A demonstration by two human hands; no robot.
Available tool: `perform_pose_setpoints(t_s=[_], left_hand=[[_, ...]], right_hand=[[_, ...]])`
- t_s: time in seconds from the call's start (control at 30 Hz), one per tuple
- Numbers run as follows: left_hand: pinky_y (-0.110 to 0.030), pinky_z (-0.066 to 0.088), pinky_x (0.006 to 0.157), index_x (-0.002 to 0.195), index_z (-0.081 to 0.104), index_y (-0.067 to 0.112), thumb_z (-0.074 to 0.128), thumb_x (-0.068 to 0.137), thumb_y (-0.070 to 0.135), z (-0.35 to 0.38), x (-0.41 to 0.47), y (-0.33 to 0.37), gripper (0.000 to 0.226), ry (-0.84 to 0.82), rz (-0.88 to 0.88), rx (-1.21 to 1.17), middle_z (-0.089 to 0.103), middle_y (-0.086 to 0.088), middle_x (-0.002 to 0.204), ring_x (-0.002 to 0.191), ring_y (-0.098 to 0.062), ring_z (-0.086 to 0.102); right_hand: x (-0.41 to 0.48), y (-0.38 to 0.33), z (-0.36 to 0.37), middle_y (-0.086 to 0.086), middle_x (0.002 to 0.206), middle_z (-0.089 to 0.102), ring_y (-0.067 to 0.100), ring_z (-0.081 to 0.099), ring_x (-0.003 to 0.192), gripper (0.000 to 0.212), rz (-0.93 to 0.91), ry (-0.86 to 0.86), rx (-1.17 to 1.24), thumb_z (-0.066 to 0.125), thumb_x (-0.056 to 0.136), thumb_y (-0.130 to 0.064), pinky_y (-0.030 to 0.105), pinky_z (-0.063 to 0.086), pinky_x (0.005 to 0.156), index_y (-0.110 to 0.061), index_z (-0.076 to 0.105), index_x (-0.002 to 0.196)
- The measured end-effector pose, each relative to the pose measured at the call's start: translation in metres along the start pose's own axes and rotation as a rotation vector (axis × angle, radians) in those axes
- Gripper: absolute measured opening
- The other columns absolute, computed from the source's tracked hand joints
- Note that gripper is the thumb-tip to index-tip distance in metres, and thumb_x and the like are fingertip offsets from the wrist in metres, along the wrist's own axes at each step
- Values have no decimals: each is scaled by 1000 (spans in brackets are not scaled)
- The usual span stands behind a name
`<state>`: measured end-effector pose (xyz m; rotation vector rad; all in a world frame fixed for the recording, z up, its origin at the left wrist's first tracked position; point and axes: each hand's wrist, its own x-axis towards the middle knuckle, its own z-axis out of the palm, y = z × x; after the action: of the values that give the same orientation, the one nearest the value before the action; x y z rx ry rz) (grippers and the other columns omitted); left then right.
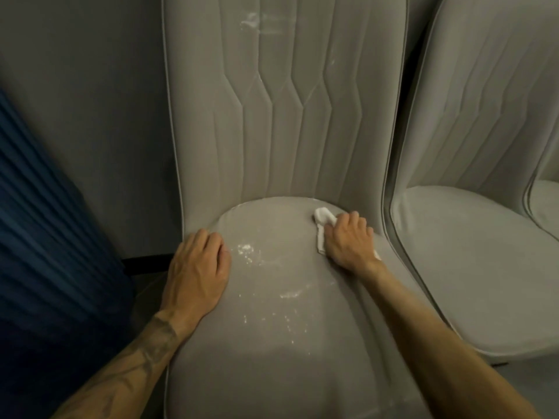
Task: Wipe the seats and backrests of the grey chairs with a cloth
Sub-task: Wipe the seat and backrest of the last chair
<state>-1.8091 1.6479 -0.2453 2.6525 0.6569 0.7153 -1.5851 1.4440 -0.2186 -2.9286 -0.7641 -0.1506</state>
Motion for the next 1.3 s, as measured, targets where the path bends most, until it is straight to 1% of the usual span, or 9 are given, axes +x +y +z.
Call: perform_pose_setpoints(t_s=[0.07,0.13,0.23,0.43,0.63,0.83,1.03,1.2,1.3], left_hand=[[-41,38,72,82,43,18,39,103,27,0,1,1,23,7,-8,-8,45,-1,84,76,-22,42],[-43,40,72,81,41,19,41,102,25,0,-1,1,22,24,-14,-7,44,-1,83,77,-23,43],[-43,41,73,80,40,20,43,103,24,0,-4,0,23,27,-19,-33,43,1,84,77,-21,43],[-40,38,72,80,39,21,43,103,23,1,-4,0,24,49,-38,-28,40,3,84,76,-20,41],[-45,43,72,81,46,17,42,103,25,0,-5,-3,24,21,-80,-77,44,1,85,78,-22,44],[-43,43,72,82,46,17,43,104,24,-3,-8,-1,23,17,-88,-104,44,2,86,78,-20,43],[-46,44,81,91,58,18,38,105,33,-10,-18,-4,29,-75,-75,-122,52,3,95,88,-18,46],[-42,44,85,97,61,22,29,104,43,-19,-31,-3,39,-99,-82,-150,56,7,102,93,-16,49],[-41,45,87,101,65,19,28,103,42,-18,-37,5,43,-68,-115,-152,60,5,106,96,-18,50]], right_hand=[[2,-40,7,17,127,48,36,47,115,35,-71,-13,24,34,104,-33,45,36,94,-6,48,123],[-11,-82,19,15,121,50,35,48,107,33,-309,-17,122,33,104,-34,44,36,89,-9,49,120],[-19,-84,21,12,116,51,33,48,101,34,-521,-24,164,33,106,-38,44,37,87,-12,50,120],[45,-33,14,18,129,48,37,47,117,34,-24,27,-14,35,105,-32,45,36,97,-6,47,121],[35,-87,25,16,123,50,35,47,111,34,-426,-33,125,33,106,-33,44,35,93,-8,49,123],[61,-26,15,19,127,47,38,47,116,33,-56,31,-15,36,104,-33,47,37,95,-6,48,119],[57,-73,29,16,122,50,36,48,109,35,-446,16,31,33,105,-32,45,35,95,-6,50,123],[68,-15,22,17,127,47,38,46,114,37,-182,42,15,37,104,-35,48,38,94,-8,49,126],[59,-64,20,20,128,47,38,45,116,33,-204,-11,85,39,102,-30,46,35,96,-4,49,120]])
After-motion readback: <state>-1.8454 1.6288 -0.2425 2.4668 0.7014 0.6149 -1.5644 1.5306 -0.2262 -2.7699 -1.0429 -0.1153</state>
